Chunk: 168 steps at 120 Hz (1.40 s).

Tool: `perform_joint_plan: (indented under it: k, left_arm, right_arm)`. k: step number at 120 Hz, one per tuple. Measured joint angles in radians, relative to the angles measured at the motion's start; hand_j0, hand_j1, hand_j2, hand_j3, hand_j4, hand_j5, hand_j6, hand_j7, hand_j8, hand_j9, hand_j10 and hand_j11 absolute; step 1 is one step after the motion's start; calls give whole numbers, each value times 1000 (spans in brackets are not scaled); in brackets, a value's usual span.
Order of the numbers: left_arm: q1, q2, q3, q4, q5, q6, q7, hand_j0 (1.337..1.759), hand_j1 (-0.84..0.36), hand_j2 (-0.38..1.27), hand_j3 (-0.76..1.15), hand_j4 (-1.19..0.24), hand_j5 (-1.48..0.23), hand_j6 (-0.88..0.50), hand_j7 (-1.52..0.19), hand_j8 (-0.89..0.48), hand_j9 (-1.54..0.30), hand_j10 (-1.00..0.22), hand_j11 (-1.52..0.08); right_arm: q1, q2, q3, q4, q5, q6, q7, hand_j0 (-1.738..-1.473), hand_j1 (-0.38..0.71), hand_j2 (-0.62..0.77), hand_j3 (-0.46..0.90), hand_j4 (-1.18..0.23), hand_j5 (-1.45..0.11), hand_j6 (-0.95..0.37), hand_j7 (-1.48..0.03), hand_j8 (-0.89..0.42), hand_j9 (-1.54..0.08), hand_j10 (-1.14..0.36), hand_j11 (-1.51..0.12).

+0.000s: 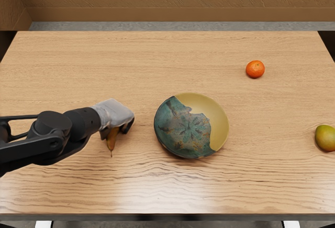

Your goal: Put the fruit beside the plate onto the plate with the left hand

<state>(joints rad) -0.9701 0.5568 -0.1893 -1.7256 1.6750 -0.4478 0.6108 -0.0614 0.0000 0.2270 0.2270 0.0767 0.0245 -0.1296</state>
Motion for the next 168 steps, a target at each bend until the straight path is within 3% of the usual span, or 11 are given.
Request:
perform_joint_plan:
  k: [33,80,99,168]
  left_arm:
    - [-9,2,-2,0,-14,-2,0,1656,-302,480,0,-665,-852,-641,-859,-527,-872,-702,-873]
    - [-14,9,-4,3,-36,-5,0,1655,-261,373,0,-708,-908,-627,-921,-522,-935,-702,-939]
    - [-25,11,-15,5,-70,-27,0,1655,-292,455,0,-736,-950,-610,-965,-510,-980,-707,-983]
    - [-125,11,-20,32,-167,-60,0,1654,-247,421,0,-780,-1030,-613,-1046,-509,-1052,-725,-1050]
  right_arm:
    - [0,0,0,0,0,0,1,-1658,-317,-5,0,-27,-35,-27,-35,-27,-35,-27,-35]
    - [0,0,0,0,0,0,0,-1658,-317,-5,0,-27,-35,-27,-35,-27,-35,-27,-35]
    - [0,0,0,0,0,0,0,-1658,-317,-6,0,-27,-35,-27,-35,-27,-35,-27,-35]
    - [0,0,0,0,0,0,0,-1658,-317,-6,0,-27,-35,-27,-35,-27,-35,-27,-35]
